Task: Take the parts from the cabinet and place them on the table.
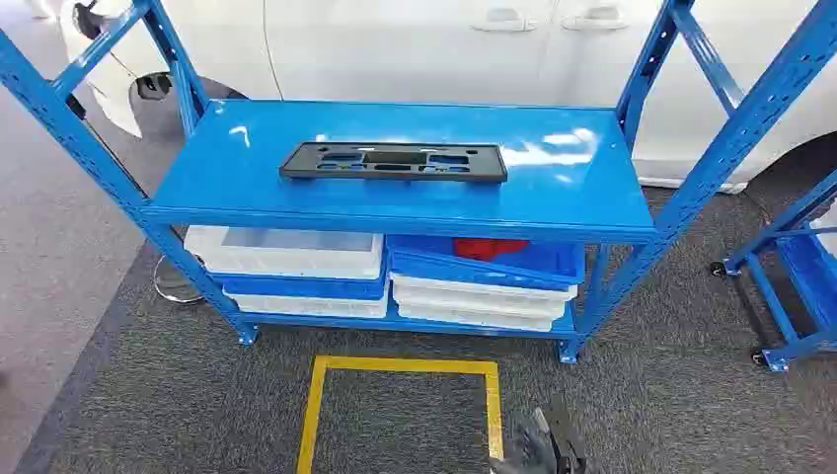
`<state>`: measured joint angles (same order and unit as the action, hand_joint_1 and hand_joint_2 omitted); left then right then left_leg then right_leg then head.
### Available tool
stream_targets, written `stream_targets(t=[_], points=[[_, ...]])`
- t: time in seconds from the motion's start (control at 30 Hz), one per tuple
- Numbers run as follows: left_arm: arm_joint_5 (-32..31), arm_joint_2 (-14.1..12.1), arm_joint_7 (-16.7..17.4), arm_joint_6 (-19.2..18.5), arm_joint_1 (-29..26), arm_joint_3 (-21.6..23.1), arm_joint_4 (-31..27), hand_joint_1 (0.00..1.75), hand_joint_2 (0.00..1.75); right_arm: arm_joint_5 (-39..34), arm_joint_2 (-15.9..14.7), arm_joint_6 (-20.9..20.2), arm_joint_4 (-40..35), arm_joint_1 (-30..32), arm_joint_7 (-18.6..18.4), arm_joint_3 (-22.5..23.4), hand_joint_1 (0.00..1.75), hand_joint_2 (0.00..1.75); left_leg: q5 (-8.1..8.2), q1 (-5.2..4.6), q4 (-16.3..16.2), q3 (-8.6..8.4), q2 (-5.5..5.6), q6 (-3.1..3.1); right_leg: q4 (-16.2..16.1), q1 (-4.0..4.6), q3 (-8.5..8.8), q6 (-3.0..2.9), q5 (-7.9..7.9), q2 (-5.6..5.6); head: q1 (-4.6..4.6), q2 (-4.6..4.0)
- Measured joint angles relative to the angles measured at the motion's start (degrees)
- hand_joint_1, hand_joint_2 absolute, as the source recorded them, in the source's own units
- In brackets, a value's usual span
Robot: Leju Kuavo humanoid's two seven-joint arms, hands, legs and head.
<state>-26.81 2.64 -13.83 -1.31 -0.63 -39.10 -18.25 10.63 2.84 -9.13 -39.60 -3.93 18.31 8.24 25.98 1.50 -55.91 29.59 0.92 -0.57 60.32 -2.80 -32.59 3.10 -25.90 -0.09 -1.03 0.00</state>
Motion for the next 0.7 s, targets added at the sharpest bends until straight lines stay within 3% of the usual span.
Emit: stream_targets(t=[0.03,0.07,0.17,0.23,0.33,0.37,0.4,0.43,0.5,0.53,0.57,0.63,0.7], points=[[-0.6,-0.1,-0.3,0.0,0.2,-0.7,0.0,0.00,0.00,-0.6,0.2,-0.3,-1.4,-0.9,0.3,-0.6,0.00,1.75,0.70,-0.20,-1.1,0.94,0.07,-0.83,-0.6,0.35,0.15,0.07,-1.27,0.56,0.11,0.00],[-1.0,-0.1,-0.6,0.0,0.6,-1.5,0.0,0.00,0.00,-1.0,0.4,-0.4,-3.0,-1.7,0.6,-1.2,0.00,1.75,1.43,-0.28,-2.4,1.47,0.17,-1.29,-0.9,0.37,-0.18,-1.24,-1.11,1.03,0.24,0.00],[-2.6,0.4,-1.3,0.0,0.8,-3.5,0.4,0.00,0.00,-1.7,0.4,-0.1,-9.0,-3.0,1.6,-2.8,0.00,1.75,1.13,-0.05,-1.8,1.55,0.30,-1.84,-0.1,0.74,-0.74,-2.68,-1.27,0.81,-0.07,0.00],[-3.4,0.5,-1.6,0.0,1.0,-4.7,0.4,0.00,0.00,-1.7,0.4,0.5,-12.5,-4.1,2.3,-4.2,0.00,1.75,2.48,0.17,-3.9,2.19,-0.30,-2.18,-0.3,0.62,-0.71,-3.38,-1.06,0.72,-0.11,0.00],[-4.7,0.7,-2.1,0.0,1.6,-6.8,0.8,0.00,0.00,-1.7,0.4,2.1,-18.3,-5.8,3.4,-6.6,0.00,1.75,8.74,0.13,-16.9,8.73,-0.56,-2.48,-0.4,1.09,-0.75,-3.79,-1.14,0.41,-0.11,0.00],[-5.1,0.8,-2.3,0.0,1.6,-7.3,0.9,0.00,0.00,-1.6,0.3,2.6,-19.8,-6.2,3.6,-7.2,0.00,1.75,9.65,0.13,-20.5,10.69,-0.56,-2.38,-0.4,1.30,-0.71,-3.92,-1.23,0.30,-0.11,0.00],[-5.6,0.9,-2.4,0.0,1.6,-8.0,1.0,0.00,0.00,-1.6,0.2,3.2,-21.7,-6.6,4.0,-8.0,0.00,1.75,9.25,0.11,-21.8,11.71,-0.56,-2.11,-0.4,1.54,-0.63,-4.02,-1.29,0.27,-0.13,0.00],[-5.7,0.9,-2.4,0.0,1.6,-8.2,1.0,0.00,0.00,-1.6,0.2,3.4,-22.3,-7.1,4.1,-8.2,0.00,1.75,7.46,0.00,-20.2,11.27,-0.56,-1.72,-0.4,1.75,-0.49,-4.11,-1.36,0.28,-0.11,0.00],[-6.8,1.1,-2.7,0.1,1.9,-10.1,1.4,0.00,0.00,-1.6,-0.1,5.0,-27.6,-8.8,5.2,-10.5,0.00,1.75,1.33,-0.71,-10.1,7.04,-0.55,-0.26,-0.4,2.20,0.00,-4.27,-1.56,0.35,-0.13,0.00],[-7.2,1.1,-2.9,0.2,2.0,-10.9,1.4,0.00,0.00,-1.6,-0.2,5.5,-29.7,-9.4,5.6,-11.3,0.00,1.75,-1.06,-1.27,-5.2,5.04,-0.56,0.87,-0.6,2.02,0.10,-4.31,-1.61,0.35,-0.07,0.00],[-7.7,1.1,-3.0,0.2,2.2,-11.7,1.5,0.00,0.00,-1.6,-0.3,6.1,-31.4,-10.5,5.9,-12.2,0.00,1.75,-0.47,-1.59,-3.3,4.25,-0.78,1.50,-0.5,2.47,0.04,-4.04,-1.69,0.37,0.18,0.00],[-8.3,1.4,-3.3,0.3,2.5,-13.0,1.7,0.00,0.00,-1.7,-0.7,7.1,-34.5,-11.4,6.5,-13.7,0.00,1.75,-0.62,-1.97,-3.0,4.45,-0.75,1.45,-0.8,1.96,-0.14,-3.39,-1.53,0.37,-0.11,0.00],[-9.2,1.5,-3.5,0.4,2.6,-14.4,1.9,0.00,0.00,-1.8,-1.2,8.2,-38.6,-12.5,7.2,-15.5,0.00,1.75,-0.98,-1.94,-1.8,3.81,-0.70,1.66,-1.6,2.09,0.35,-2.62,-1.40,0.30,-0.17,0.00]])
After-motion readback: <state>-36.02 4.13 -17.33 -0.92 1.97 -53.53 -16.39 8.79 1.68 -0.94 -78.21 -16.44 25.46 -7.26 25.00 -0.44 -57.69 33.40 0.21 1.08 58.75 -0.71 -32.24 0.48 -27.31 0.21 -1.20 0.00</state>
